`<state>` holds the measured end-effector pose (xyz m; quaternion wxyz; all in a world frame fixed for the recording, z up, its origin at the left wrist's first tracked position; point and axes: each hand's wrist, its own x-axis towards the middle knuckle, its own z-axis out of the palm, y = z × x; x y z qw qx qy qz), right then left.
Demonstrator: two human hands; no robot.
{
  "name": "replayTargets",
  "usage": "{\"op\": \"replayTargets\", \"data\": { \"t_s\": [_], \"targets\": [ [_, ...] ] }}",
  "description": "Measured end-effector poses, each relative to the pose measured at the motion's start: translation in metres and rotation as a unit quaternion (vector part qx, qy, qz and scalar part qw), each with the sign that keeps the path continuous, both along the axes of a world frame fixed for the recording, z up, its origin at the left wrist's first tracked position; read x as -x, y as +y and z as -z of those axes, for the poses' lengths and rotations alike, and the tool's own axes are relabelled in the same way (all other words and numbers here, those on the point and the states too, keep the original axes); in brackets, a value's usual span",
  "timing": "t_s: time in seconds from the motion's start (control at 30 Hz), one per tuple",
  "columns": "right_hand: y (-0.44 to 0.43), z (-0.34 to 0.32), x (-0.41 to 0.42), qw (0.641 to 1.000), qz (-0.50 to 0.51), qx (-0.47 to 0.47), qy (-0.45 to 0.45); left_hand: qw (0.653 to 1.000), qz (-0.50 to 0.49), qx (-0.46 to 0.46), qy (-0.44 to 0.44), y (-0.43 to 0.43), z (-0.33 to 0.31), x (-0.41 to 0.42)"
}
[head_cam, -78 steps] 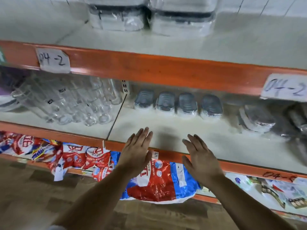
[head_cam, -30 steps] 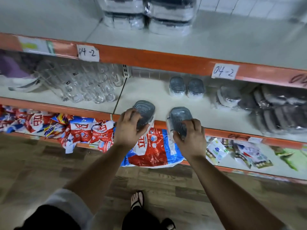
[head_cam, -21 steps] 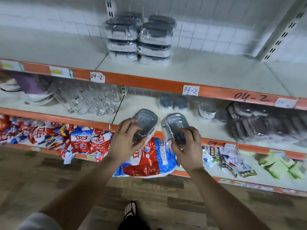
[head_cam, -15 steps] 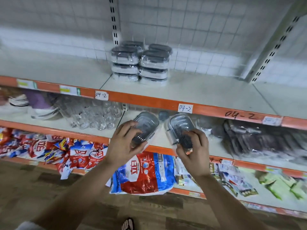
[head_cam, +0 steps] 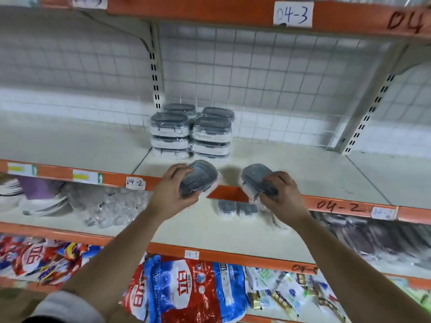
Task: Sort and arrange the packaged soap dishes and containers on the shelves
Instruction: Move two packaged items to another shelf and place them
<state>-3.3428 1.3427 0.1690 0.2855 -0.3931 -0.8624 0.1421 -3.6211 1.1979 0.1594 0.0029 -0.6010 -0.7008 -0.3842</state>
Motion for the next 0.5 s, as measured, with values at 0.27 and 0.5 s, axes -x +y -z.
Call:
{"op": "replayTargets", "data": {
  "t_s": [0.27, 0.5],
  "targets": [
    [0.047, -0.005, 0.031, 0.998, 0.001, -0.021, -0.053, 0.981, 0.01, 0.114, 0.158, 0.048, -0.007, 0.026],
    [0.062, 0.007, 0.055, 0.997, 0.077, -0.016, -0.008, 0.983, 0.078, -0.038, 0.162, 0.064, -0.017, 0.025]
  ]
}}
